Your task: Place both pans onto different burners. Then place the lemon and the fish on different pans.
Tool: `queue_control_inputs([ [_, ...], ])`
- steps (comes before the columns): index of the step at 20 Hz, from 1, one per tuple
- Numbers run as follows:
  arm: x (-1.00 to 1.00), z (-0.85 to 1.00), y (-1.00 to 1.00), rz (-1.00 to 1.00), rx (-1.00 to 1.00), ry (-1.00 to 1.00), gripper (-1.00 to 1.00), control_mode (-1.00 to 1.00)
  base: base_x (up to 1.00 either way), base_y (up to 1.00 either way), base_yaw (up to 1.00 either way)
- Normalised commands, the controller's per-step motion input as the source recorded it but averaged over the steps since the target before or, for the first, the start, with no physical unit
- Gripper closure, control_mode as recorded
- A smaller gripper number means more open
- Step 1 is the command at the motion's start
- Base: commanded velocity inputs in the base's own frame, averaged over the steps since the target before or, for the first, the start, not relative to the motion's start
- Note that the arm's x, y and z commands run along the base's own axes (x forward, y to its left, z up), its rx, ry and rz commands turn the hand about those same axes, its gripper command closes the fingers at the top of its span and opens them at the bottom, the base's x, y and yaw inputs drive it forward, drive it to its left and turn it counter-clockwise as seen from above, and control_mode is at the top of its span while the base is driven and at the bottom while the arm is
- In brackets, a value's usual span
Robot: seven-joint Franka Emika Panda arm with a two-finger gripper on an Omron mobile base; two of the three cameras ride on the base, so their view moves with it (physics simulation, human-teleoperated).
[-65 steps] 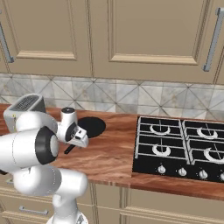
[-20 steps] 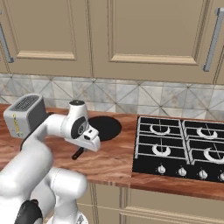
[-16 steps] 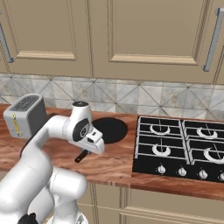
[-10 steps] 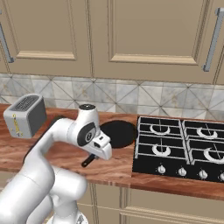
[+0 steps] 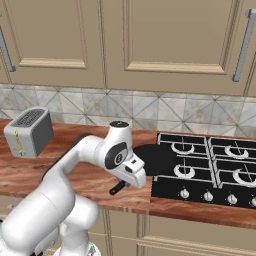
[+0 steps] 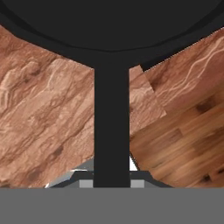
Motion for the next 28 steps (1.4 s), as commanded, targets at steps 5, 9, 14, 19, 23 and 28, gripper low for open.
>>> queue_control_inputs([
  [5, 0.07, 0.03, -0.32, 0.0, 0.0, 0.01, 1.0, -1.0, 0.0, 0.0, 0.0],
  [9, 0.16, 0.0, -0.25, 0.0, 0.0, 0.0, 1.0, -1.0, 0.0, 0.0, 0.0],
  [14, 0.21, 0.0, -0.29, 0.0, 0.0, 0.01, 1.0, -1.0, 0.0, 0.0, 0.0],
  [19, 0.3, -0.03, -0.3, 0.0, 0.0, 0.07, 1.0, -1.0, 0.0, 0.0, 0.0],
  [23, 0.33, -0.11, -0.31, 0.0, 0.01, 0.11, 1.0, -1.0, 0.0, 0.0, 0.0],
  [28, 0.38, -0.18, -0.31, 0.0, 0.02, 0.12, 1.0, -1.0, 0.0, 0.0, 0.0],
])
